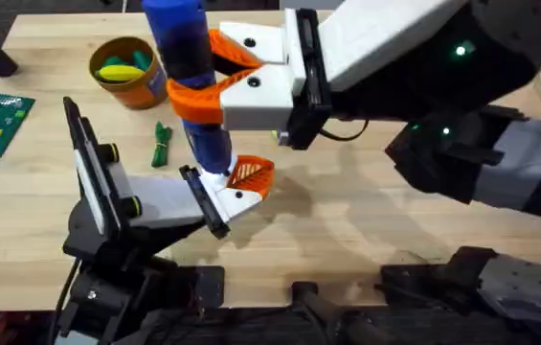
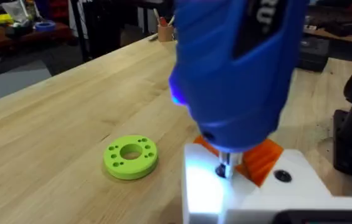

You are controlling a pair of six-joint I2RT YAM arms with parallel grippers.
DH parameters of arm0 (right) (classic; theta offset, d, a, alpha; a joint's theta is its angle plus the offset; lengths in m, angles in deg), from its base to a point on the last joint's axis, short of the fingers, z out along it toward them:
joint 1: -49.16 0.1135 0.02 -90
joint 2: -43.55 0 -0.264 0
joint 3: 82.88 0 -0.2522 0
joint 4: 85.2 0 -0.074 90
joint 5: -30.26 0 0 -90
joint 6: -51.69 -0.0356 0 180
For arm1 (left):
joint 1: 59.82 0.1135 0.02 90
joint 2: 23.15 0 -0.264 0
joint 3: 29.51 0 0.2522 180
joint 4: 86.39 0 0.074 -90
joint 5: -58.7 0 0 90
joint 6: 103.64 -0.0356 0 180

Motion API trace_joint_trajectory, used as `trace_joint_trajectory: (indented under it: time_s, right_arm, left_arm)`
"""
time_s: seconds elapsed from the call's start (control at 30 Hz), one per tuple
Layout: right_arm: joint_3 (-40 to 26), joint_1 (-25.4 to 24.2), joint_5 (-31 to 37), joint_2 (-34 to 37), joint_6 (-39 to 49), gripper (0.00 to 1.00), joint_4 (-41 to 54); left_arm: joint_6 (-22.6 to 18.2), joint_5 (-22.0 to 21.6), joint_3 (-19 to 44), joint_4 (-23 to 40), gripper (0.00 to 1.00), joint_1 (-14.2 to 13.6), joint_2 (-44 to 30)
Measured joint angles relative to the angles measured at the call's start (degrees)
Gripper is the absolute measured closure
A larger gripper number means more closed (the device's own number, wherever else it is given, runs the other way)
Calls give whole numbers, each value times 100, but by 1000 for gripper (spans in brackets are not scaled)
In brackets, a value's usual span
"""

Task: Pick up the gripper from the table and insert it into the empty holder that is missing its gripper. Then pick up a screw, insert it into the mounting hole, and use the screwdriver to tighten it. Finally, clean up the table by picking up the vegetable and placing it into the bucket.

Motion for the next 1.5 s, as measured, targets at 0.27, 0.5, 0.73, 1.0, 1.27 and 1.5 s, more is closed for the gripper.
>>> trace_joint_trajectory:
  time_s: [0.27, 0.5, 0.73, 1.0, 1.27, 1.5]
  right_arm:
    - [-2, -187, -23, 1, -205, 953, 4]
    - [-2, -289, -105, 0, -219, 953, 4]
    - [-2, -289, -151, 0, -221, 953, 4]
    - [-2, -288, -153, 0, -260, 953, 4]
    - [-1, -235, -153, 0, -306, 953, 4]
    - [-1, -206, -168, 0, -303, 953, 9]
  left_arm:
    - [0, 0, 0, 0, 995, 0, 0]
    - [0, 0, 0, 0, 995, 0, -2]
    - [0, 0, 0, 0, 995, 0, -2]
    - [0, 0, 0, 0, 995, 0, -2]
    - [0, 0, 0, 0, 995, 0, -2]
    - [-1, 0, 0, 0, 995, 0, -2]
